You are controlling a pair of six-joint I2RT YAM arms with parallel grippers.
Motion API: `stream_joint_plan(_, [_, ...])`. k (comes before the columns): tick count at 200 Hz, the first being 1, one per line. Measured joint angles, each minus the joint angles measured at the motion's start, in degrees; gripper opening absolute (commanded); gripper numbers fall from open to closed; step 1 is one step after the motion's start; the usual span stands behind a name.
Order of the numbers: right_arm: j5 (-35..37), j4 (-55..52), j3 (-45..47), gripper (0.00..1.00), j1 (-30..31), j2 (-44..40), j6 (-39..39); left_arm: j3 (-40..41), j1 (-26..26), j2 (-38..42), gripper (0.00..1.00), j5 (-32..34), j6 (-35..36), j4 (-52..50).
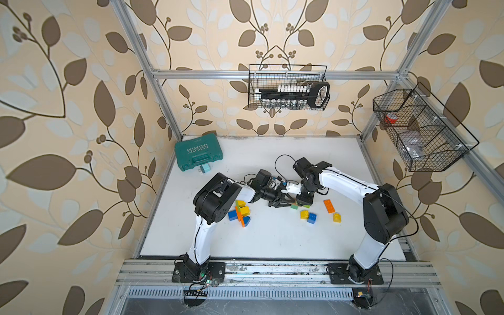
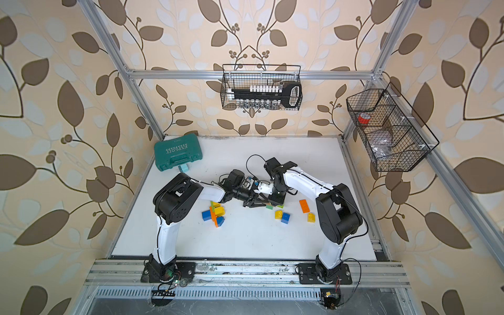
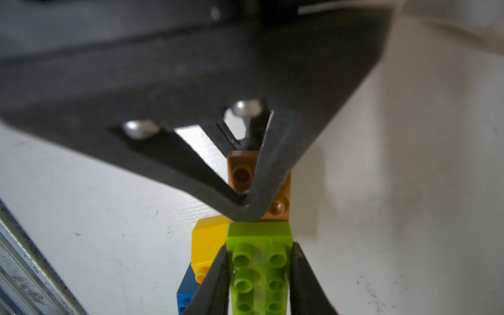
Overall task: Assemble a fork with lego
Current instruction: Assemble the lego brick with the lego brick.
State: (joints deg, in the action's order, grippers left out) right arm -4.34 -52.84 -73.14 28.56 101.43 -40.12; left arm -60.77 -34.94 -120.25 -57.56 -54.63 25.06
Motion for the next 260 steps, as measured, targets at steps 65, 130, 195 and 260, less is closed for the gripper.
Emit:
stream_joint_plan(65, [0.87,-1.07,-1.05,0.18,0.48,1.05,0.46,0.24,0.15,-0.35,0.36,-0.61,-0.74,1.01])
stream_joint_plan(130, [1.31,-4.35,-4.61,0.18,0.96,4.09,2.71,1.44,0.66,-0.92,0.38,-1.51,-2.93,4.33])
stream_joint_plan(195, [1.73,-1.05,-1.84,0.17,1.53,1.79,6.62,3.61,0.74,-0.92,0.37,-0.59,-4.24,9.73])
stream_joint_plan(260, [4.68,-0.52,-1.38,0.16,3.13,2.01,8.41,5.11,0.81,-0.94,0.37,-0.31,-5.73,13.03])
